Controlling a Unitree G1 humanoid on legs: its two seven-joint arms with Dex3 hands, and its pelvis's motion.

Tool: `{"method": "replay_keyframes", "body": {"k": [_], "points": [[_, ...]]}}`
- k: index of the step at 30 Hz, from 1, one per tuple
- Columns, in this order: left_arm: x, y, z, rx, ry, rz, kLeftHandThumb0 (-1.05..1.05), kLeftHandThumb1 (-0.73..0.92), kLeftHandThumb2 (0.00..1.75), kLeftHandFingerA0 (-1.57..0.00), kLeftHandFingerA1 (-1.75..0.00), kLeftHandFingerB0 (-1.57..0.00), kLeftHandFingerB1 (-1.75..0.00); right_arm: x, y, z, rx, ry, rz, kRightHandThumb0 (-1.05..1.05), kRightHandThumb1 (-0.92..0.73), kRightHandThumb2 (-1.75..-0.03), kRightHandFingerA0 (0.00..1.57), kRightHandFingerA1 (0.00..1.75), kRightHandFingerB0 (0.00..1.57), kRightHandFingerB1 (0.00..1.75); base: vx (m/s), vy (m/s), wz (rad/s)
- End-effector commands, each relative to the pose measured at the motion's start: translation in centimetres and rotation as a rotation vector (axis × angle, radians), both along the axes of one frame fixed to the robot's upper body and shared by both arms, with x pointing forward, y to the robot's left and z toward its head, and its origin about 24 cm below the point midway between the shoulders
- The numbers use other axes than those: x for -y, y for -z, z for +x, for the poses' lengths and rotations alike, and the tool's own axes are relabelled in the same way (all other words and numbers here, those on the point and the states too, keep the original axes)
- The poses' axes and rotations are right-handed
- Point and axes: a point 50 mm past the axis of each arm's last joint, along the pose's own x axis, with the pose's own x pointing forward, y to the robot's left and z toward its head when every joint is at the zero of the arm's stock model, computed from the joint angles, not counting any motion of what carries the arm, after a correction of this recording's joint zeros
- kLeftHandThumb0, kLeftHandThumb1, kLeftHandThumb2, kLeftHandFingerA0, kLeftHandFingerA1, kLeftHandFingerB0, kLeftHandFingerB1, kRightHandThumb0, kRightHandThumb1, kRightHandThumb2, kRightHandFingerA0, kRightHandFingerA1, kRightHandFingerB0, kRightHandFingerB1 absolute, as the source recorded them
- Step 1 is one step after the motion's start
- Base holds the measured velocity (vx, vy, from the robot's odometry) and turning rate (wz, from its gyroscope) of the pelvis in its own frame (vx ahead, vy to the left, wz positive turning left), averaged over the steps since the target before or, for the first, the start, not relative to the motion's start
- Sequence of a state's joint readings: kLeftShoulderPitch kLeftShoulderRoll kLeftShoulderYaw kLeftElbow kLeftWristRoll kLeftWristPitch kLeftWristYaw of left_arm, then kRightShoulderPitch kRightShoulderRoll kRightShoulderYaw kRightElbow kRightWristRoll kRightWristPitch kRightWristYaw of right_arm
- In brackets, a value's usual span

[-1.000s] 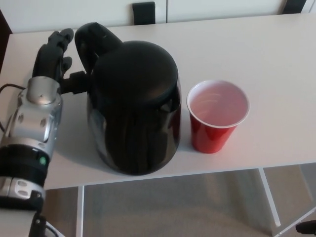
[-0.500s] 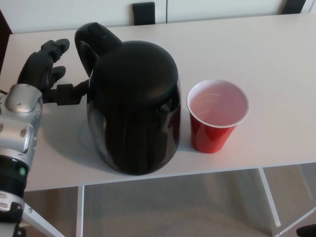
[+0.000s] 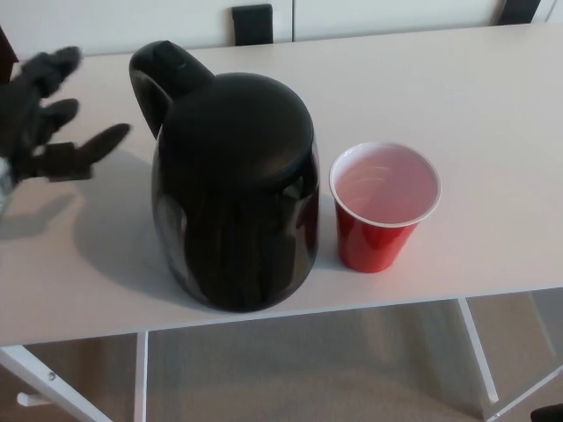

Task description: The robot walk towards a table in front and uses its left hand to pick up the pot from the base and pour water to the cup on the right hand side

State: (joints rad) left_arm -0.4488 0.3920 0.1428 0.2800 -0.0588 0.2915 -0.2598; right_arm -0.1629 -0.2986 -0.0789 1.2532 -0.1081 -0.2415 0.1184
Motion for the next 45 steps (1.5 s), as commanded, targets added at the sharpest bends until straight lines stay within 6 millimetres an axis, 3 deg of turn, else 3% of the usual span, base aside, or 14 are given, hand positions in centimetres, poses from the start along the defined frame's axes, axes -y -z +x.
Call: {"method": "replay_keyframes", "body": {"k": [1,9,11,14,21,26,27,28,31,32,34,37,44,45], "points": [[-2.9,-1.1,-3.8,0.041,0.038,-0.104,-0.65,0.39,0.81,-0.02,-0.26,-0.01,-0.17,0.7,-0.1,-0.3,-0.014,0.024,-0.010,-0.58,-0.33,-0.79,1.00,0.84,0.68,0.73,0.00,0.000,0.00],[-8.2,0.2,-13.4,0.131,-0.087,-0.206,-0.66,0.42,0.81,0.00,-0.23,0.00,-0.13,0.8,-0.2,0.0,-0.024,0.031,-0.015,-0.57,-0.33,-0.83,0.96,0.84,0.67,0.74,0.00,0.000,0.00],[-10.0,1.7,-17.0,0.124,-0.212,-0.206,-0.67,0.41,0.71,-0.12,-0.29,-0.11,-0.15,0.7,0.2,-0.8,-0.046,0.039,-0.013,-0.57,-0.36,-0.78,0.95,0.85,0.66,0.72,0.00,0.000,0.00],[-12.4,3.7,-22.1,0.096,-0.411,-0.191,-0.55,0.36,0.69,-0.06,-0.38,0.00,-0.25,0.8,0.2,-1.0,-0.045,0.055,-0.005,-0.58,-0.37,-0.82,0.94,0.86,0.65,0.72,0.00,0.000,0.00],[-15.5,9.3,-29.8,-0.108,-0.749,-0.151,-0.45,0.49,0.56,-0.20,-0.31,-0.16,-0.27,0.9,0.4,-1.6,-0.048,0.071,-0.010,-0.58,-0.35,-0.82,0.93,0.90,0.62,0.74,0.00,0.000,0.00],[-15.7,9.7,-30.1,-0.113,-0.750,-0.140,-0.45,0.49,0.56,-0.20,-0.31,-0.16,-0.27,0.9,0.4,-1.6,-0.048,0.071,-0.009,-0.58,-0.35,-0.82,0.93,0.90,0.62,0.74,0.00,0.000,0.00],[-15.0,13.9,-30.6,-0.448,-0.706,-0.070,-0.38,0.59,0.58,-0.32,-0.38,-0.27,-0.31,0.7,0.9,-2.4,-0.057,0.087,-0.011,-0.62,-0.29,-0.95,0.85,0.92,0.59,0.75,0.00,0.000,0.00],[-14.8,15.5,-31.2,-0.592,-0.678,-0.025,-0.38,0.59,0.58,-0.32,-0.38,-0.27,-0.31,0.6,1.1,-2.8,-0.061,0.094,-0.012,-0.62,-0.29,-0.95,0.85,0.92,0.59,0.75,0.00,0.000,0.00],[-14.9,15.6,-31.3,-0.591,-0.675,-0.020,-0.38,0.59,0.58,-0.32,-0.38,-0.27,-0.31,0.6,1.1,-2.8,-0.060,0.094,-0.012,-0.62,-0.29,-0.95,0.85,0.92,0.59,0.75,0.00,0.000,0.00],[-14.0,16.7,-30.2,-0.665,-0.584,-0.026,-0.46,0.43,0.79,-0.26,-0.49,-0.25,-0.46,0.6,1.1,-2.8,-0.054,0.106,-0.015,-0.60,-0.29,-0.97,0.78,0.93,0.58,0.76,0.00,0.000,0.00],[-12.4,18.5,-28.5,-0.777,-0.439,-0.030,-0.40,0.62,0.58,-0.40,-0.38,-0.34,-0.33,0.7,1.0,-2.6,-0.044,0.124,-0.021,-0.60,-0.28,-0.97,0.79,0.93,0.59,0.77,0.00,0.000,0.00],[-10.2,20.4,-25.7,-0.816,-0.327,-0.021,-0.47,0.62,0.59,-0.30,-0.38,-0.28,-0.32,0.8,0.8,-2.5,-0.035,0.108,-0.045,-0.62,-0.30,-0.97,0.77,0.92,0.58,0.76,0.00,0.000,0.00],[-8.8,20.8,-22.6,-0.783,-0.239,0.014,-0.42,0.62,0.59,-0.25,-0.37,-0.29,-0.33,0.8,0.7,-2.2,-0.020,0.114,-0.054,-0.66,-0.28,-0.98,0.77,0.92,0.61,0.78,0.00,0.000,0.00],[-8.1,20.9,-21.6,-0.766,-0.236,-0.031,-0.43,0.67,0.61,-0.20,-0.35,-0.28,-0.32,1.5,0.4,-2.4,0.028,0.220,0.000,-0.58,-0.37,-1.04,0.65,1.05,0.54,0.84,0.00,0.000,0.00]]}}
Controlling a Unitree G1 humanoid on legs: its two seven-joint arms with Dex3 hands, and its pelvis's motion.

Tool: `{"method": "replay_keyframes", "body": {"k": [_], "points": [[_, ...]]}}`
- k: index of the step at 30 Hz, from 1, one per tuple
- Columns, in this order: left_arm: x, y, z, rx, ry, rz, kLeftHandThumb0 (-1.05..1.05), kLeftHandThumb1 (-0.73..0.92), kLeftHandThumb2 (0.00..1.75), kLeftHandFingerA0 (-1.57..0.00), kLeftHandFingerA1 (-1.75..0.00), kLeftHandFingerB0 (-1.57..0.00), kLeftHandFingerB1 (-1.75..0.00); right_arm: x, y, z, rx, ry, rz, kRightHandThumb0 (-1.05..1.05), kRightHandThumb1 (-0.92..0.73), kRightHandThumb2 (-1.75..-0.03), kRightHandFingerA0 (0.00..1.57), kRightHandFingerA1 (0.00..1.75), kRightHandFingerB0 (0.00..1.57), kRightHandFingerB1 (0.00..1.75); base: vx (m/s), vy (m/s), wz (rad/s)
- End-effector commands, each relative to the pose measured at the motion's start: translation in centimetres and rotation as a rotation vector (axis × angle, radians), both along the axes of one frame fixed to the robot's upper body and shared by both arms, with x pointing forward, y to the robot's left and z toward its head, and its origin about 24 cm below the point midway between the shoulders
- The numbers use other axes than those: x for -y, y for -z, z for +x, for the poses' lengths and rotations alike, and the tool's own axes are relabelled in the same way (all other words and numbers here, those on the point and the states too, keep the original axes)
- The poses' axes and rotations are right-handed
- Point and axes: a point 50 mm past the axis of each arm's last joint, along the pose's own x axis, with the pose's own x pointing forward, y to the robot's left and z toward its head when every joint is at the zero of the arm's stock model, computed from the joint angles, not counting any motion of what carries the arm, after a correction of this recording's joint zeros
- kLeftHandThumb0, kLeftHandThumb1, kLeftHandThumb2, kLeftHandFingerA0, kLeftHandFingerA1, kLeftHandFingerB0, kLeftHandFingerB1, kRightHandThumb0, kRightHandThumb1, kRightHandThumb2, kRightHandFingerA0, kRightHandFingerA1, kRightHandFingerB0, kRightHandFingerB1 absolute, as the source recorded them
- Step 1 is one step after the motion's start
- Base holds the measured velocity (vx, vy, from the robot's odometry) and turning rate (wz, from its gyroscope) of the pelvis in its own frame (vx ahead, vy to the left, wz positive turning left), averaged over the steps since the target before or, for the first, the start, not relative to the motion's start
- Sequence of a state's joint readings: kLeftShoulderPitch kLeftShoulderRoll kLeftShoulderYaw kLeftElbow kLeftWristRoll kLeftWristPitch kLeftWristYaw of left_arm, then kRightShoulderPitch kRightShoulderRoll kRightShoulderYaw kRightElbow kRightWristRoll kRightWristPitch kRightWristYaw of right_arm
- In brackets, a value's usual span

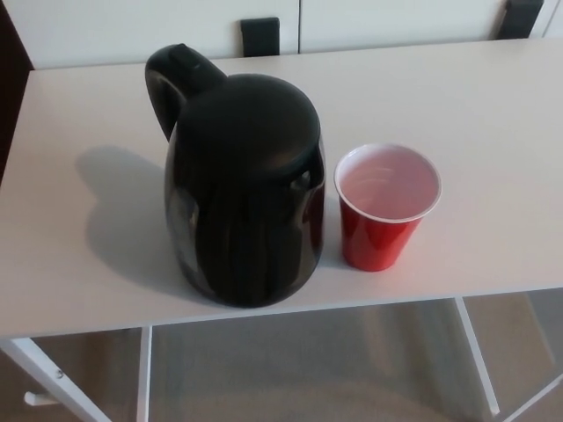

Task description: The robot walk towards a table in front and uses its left hand to pick up the pot from the base and pour water to the cup on the right hand side

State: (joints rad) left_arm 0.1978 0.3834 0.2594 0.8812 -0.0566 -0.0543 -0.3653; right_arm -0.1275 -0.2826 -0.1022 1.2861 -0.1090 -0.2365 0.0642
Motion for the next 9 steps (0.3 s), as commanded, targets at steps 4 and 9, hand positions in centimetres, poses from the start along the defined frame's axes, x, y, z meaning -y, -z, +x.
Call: {"method": "replay_keyframes", "body": {"k": [4,9], "points": [[1.4,-0.3,3.8,0.064,0.099,0.000,-0.43,0.67,0.61,-0.20,-0.35,-0.28,-0.32,2.5,-1.1,-0.7,0.164,0.307,0.092,-0.58,-0.37,-1.04,0.65,1.05,0.54,0.84,0.00,0.000,0.00],[1.7,0.5,2.3,0.018,0.108,-0.033,-0.45,0.68,0.61,-0.29,-0.36,-0.29,-0.32,5.8,-2.1,-4.0,0.258,0.570,0.096,-0.58,-0.49,-0.84,0.74,0.96,0.54,0.77,0.00,0.000,0.00]]}}
